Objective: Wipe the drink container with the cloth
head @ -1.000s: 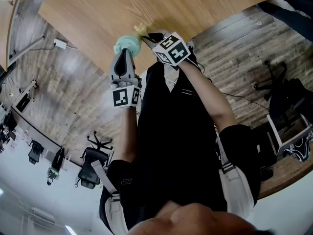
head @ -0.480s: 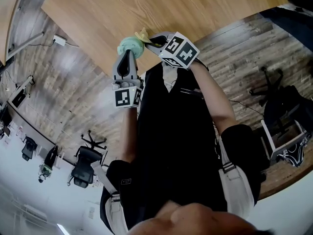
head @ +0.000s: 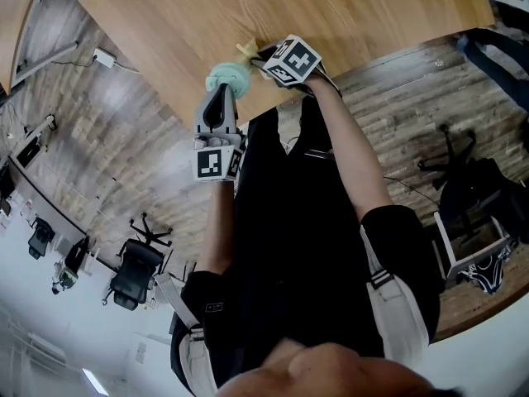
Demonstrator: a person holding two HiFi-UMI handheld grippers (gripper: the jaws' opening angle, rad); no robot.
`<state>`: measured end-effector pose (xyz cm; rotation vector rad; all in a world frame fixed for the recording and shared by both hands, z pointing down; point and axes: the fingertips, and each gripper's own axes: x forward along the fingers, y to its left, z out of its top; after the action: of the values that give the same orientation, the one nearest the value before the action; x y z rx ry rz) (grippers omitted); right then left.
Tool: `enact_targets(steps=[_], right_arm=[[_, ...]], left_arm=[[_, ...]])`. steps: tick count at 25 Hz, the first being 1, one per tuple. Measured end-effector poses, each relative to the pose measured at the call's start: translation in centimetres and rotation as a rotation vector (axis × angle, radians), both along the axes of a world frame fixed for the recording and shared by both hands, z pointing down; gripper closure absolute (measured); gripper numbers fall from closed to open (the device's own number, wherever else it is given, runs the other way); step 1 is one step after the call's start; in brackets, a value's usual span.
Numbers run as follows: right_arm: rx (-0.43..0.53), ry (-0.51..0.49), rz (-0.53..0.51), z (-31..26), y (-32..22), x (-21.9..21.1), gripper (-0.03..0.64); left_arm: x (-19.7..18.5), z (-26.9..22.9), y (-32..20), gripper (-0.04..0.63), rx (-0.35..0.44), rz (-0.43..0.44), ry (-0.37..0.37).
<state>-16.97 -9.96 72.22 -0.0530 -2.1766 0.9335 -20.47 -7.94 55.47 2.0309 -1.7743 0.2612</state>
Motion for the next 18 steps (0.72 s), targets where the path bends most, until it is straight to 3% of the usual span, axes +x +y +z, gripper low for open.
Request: enact_targets(steps=[6,18], right_arm=[[-0.015,-0.001,-0.019,0.2,-0.2,-0.4,0.575],[0.072,-0.077,-0.148,-5.0,0.9,0.4,0.575]], left_arm=[[-0.5,0.3,0.3,0.569,-0.006,-0.003,-0.011],[-0.2,0.6,0.2,0.571,0.002,0.004,-0.017]])
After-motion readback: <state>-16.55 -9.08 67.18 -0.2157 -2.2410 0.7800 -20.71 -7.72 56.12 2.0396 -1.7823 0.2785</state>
